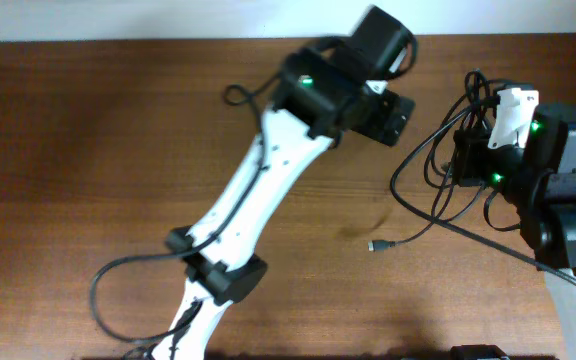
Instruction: Untangle cables
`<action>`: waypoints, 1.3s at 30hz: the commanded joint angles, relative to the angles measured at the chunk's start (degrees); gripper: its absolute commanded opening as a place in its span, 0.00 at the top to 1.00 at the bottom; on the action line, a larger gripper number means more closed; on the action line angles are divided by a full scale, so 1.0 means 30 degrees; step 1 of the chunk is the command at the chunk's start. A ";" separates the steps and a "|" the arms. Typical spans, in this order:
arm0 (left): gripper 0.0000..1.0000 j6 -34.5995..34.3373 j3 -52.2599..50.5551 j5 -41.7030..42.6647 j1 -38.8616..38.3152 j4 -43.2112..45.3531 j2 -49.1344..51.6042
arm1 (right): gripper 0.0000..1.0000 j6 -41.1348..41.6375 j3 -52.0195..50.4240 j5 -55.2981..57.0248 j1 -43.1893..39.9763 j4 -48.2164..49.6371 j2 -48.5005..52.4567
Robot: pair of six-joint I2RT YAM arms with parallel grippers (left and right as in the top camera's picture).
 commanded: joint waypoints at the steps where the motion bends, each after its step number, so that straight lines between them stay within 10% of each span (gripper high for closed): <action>1: 0.01 0.1450 0.0036 0.6076 0.0277 0.1027 0.0313 | 0.96 -0.0743 0.0073 0.2084 -0.0022 -0.0124 0.0248; 6: 0.01 0.4342 0.0044 1.8083 0.2805 0.2412 0.0313 | 0.96 -0.0736 0.0204 0.3264 -0.1282 -0.0197 0.0262; 27: 0.01 0.5625 0.0000 1.7150 0.1785 0.4590 0.5799 | 0.96 -0.1049 0.0947 0.2820 -0.1902 -0.1071 -0.0306; 33: 0.00 0.5625 0.0007 2.6243 0.1719 0.6645 0.5792 | 0.96 -0.1107 0.0947 0.2827 -0.1902 -0.1071 -0.0306; 39: 0.02 0.5646 0.0000 2.7685 0.1610 0.6535 0.5799 | 0.96 -0.1107 0.0947 0.2827 -0.1902 -0.1144 -0.0306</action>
